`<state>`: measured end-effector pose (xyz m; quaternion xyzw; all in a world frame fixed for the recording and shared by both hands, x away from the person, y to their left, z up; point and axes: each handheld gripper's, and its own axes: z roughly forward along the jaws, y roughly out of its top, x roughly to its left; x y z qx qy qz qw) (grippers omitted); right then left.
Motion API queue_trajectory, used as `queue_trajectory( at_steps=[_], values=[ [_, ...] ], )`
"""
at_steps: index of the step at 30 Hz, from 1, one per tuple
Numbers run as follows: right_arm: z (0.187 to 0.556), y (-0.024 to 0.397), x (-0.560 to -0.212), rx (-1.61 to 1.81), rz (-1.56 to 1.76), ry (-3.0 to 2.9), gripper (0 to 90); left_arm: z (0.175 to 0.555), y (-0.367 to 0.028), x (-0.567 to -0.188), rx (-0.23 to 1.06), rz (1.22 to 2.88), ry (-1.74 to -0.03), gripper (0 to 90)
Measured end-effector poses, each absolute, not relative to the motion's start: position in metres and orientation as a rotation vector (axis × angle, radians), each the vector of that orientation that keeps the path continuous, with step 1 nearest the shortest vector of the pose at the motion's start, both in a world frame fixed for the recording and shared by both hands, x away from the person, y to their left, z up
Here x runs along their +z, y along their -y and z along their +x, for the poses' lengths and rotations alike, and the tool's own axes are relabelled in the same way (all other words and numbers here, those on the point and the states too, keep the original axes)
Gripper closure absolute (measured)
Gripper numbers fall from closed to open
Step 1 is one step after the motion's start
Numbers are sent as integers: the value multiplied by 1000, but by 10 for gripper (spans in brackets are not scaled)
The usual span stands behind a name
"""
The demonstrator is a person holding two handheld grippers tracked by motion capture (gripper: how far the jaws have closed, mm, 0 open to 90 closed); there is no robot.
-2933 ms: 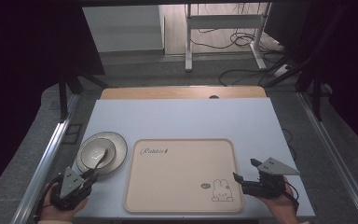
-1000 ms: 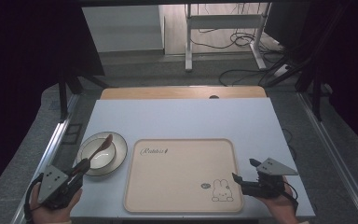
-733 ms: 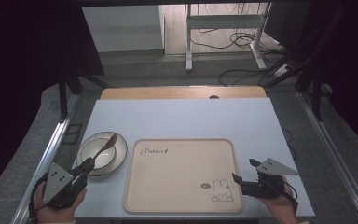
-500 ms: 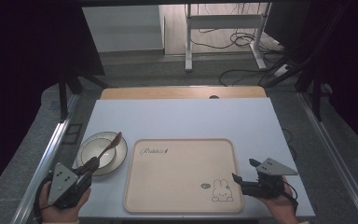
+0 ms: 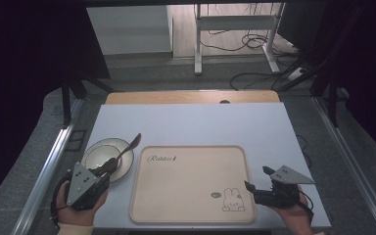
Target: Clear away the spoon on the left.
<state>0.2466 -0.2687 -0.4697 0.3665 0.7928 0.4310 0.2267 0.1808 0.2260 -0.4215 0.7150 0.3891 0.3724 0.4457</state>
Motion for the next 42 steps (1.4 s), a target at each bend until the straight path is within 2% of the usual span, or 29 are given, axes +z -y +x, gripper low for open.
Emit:
queue_trajectory(
  at_steps=[20,29,42],
  values=[
    [246,268,-471,1173,1011,-2195,187,199,-193,-443,840,1857,-943,847],
    [246,267,-472,1169,1004,-2202,187,201,-179,-452,855,1960,-905,847],
    [247,267,-473,1166,1000,-2211,187,202,-179,-461,832,1999,-898,847]
  ],
)
